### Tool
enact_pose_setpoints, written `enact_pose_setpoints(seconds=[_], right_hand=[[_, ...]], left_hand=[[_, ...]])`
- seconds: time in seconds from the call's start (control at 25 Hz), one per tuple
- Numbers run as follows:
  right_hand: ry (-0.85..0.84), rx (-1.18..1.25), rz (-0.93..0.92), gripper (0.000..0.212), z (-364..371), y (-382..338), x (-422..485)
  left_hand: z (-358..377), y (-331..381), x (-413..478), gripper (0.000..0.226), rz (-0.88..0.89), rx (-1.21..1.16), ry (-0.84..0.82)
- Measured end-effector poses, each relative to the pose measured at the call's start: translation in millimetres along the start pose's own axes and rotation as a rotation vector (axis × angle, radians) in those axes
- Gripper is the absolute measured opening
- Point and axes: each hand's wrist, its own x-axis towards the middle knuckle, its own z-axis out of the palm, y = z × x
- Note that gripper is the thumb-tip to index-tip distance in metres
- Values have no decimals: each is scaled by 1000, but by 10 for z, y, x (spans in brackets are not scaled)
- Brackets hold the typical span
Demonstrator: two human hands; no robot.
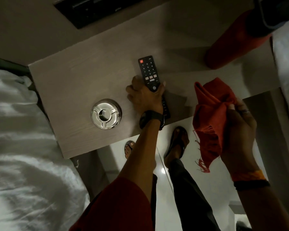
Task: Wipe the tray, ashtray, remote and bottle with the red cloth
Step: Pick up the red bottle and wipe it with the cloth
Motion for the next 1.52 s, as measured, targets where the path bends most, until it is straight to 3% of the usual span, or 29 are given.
enact_pose_setpoints(seconds=[0.08, 0.16, 0.24, 0.32, 0.4, 0.48, 0.6, 0.72, 0.8, 0.84, 0.92, 1.04, 1.08, 1.16, 1.24, 1.36, 1.44, 1.52], right_hand=[[14, 141, 114, 25, -128, -72, 30], [13, 327, 197, 27, -224, -190, 77], [95, 437, 168, 24, -253, -376, 146], [182, 537, 26, 27, -264, -575, 272], [119, 594, -105, 29, -147, -762, 386], [0, 508, -236, 33, 121, -841, 517], [-24, -35, -491, 38, 657, -838, 769], [138, -297, -423, 32, 847, -772, 1207], [170, -276, -248, 32, 777, -720, 1436], [160, -214, -253, 33, 782, -696, 1463], [134, -131, -438, 32, 917, -750, 1335], [87, -211, -775, 33, 978, -753, 1188], [93, -254, -777, 36, 907, -689, 1235], [129, -357, -602, 45, 658, -547, 1352], [93, -476, -454, 41, 453, -391, 1417], [81, -494, -459, 29, 461, -361, 1418], [135, -378, -411, 36, 590, -435, 1362], [170, -247, -411, 38, 715, -512, 1280]], left_hand=[[-50, 87, -92, 93, 74, 71, 5], [-102, 335, -214, 87, 284, 20, -17], [-166, 773, -339, 80, 555, -146, -124], [-172, 1304, -428, 80, 863, -217, -232], [-122, 1796, -416, 79, 1191, -51, -226], [-86, 2119, -280, 68, 1333, 278, -231], [-160, 2114, 88, 48, 1267, 463, -292], [-341, 1980, 280, 40, 1119, 264, -393], [-395, 1946, 350, 39, 1113, 240, -457], [-400, 1945, 396, 39, 1112, 244, -495], [-416, 1954, 450, 45, 1115, 241, -574], [-425, 1964, 389, 57, 1186, 246, -616], [-440, 1941, 349, 57, 1231, 273, -600], [-469, 1890, 285, 53, 1249, 292, -598], [-495, 1830, 193, 56, 1020, 165, -642], [-470, 1776, 10, 49, 459, -199, -574], [-438, 1769, -139, 42, 347, -248, -499], [-421, 1790, -252, 46, 415, -253, -500]])
